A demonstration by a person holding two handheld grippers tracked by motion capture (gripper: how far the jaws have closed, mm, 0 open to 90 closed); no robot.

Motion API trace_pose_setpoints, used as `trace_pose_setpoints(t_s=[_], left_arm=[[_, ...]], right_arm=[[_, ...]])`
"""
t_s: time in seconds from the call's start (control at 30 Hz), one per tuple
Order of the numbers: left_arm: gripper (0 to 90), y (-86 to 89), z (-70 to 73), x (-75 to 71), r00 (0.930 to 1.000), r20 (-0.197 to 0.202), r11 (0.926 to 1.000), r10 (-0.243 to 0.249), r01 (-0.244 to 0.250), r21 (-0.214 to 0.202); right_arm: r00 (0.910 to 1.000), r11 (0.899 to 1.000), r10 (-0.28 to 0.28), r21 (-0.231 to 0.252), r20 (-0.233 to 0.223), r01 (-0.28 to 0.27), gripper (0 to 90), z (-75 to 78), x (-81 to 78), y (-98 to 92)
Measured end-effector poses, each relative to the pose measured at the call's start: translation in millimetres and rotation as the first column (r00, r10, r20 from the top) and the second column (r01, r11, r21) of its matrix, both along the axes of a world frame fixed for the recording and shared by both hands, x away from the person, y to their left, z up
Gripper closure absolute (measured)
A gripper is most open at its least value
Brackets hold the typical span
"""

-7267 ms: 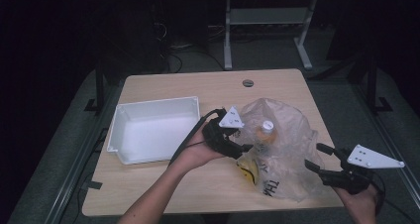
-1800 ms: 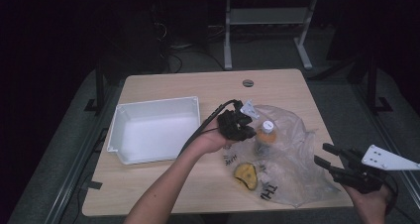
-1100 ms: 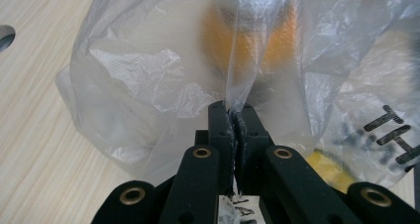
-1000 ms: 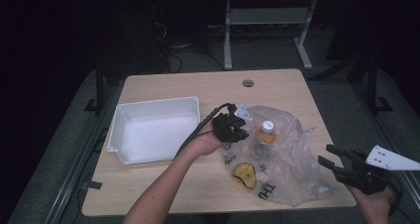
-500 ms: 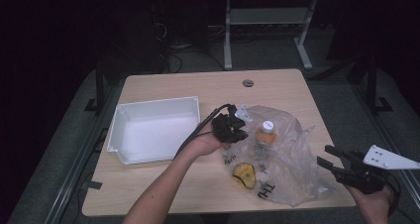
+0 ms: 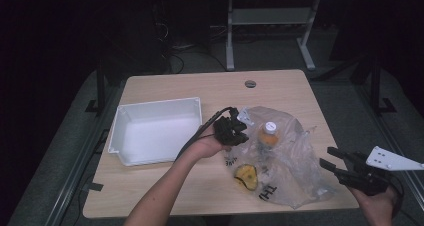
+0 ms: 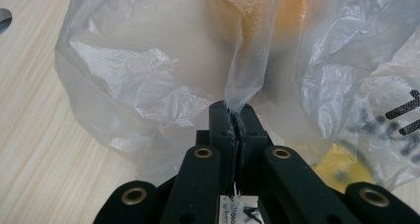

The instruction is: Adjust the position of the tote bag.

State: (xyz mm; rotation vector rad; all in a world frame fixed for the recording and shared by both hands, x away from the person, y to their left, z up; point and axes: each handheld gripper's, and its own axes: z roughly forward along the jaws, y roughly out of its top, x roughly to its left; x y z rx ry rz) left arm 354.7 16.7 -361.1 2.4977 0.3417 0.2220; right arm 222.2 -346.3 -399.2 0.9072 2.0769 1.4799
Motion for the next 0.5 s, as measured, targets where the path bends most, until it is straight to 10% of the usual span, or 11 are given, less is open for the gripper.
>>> trace_pose_setpoints(t_s=[0.5], left_arm=[[89.0,-0.4,-4.6,0.1,1.0000,-0.004,0.9999,-0.001,0.001,0.011]], right_arm=[[0.9999,1.000,0.012,-0.003,0.001,-0.012,48.0,-0.9,1.3,0.2]])
